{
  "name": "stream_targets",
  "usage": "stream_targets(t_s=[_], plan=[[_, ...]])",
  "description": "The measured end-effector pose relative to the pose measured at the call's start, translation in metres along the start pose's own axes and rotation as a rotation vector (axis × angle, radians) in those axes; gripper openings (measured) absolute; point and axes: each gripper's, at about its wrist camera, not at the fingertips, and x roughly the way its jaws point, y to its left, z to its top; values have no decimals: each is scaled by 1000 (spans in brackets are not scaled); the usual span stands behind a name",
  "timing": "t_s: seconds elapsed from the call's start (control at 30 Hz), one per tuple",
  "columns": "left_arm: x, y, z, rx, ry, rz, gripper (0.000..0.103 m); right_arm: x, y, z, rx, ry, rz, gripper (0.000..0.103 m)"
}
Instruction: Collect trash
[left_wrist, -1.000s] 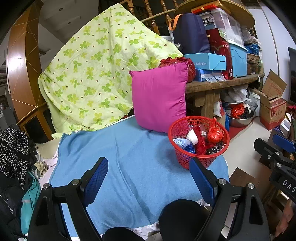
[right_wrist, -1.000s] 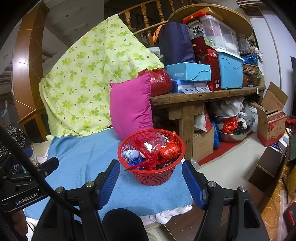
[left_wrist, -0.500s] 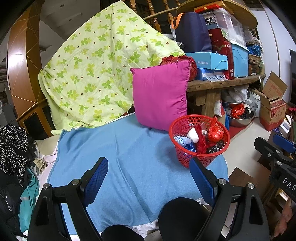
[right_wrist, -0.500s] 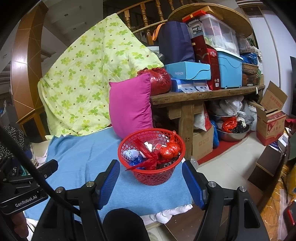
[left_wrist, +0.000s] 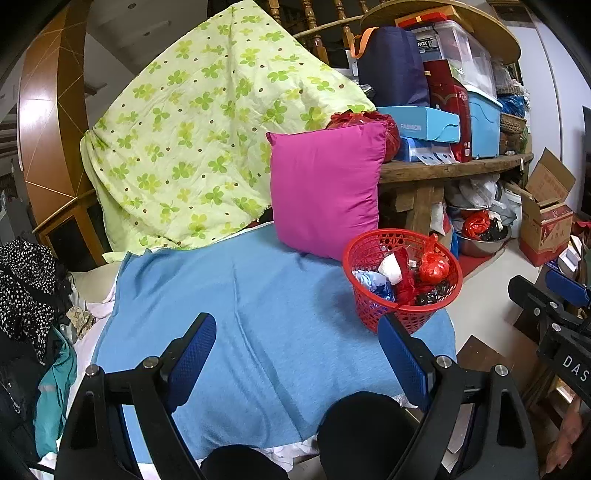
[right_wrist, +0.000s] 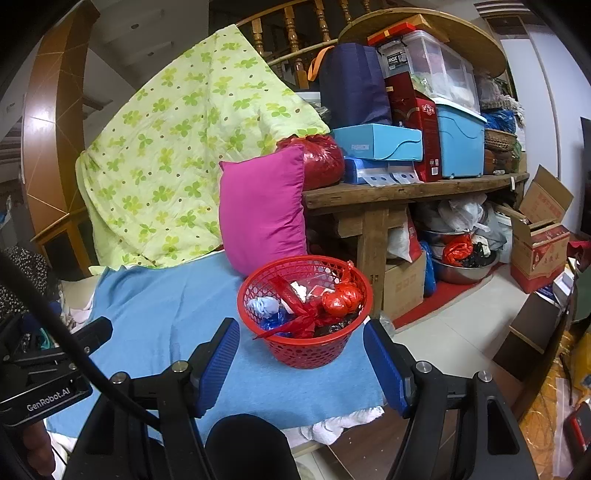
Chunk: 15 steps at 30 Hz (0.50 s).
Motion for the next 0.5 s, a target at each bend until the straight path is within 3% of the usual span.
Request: stream_targets(t_s=[0.5], plan=[[0, 3, -4, -4, 6, -12, 90, -1, 10, -4, -11, 4, 0, 73]])
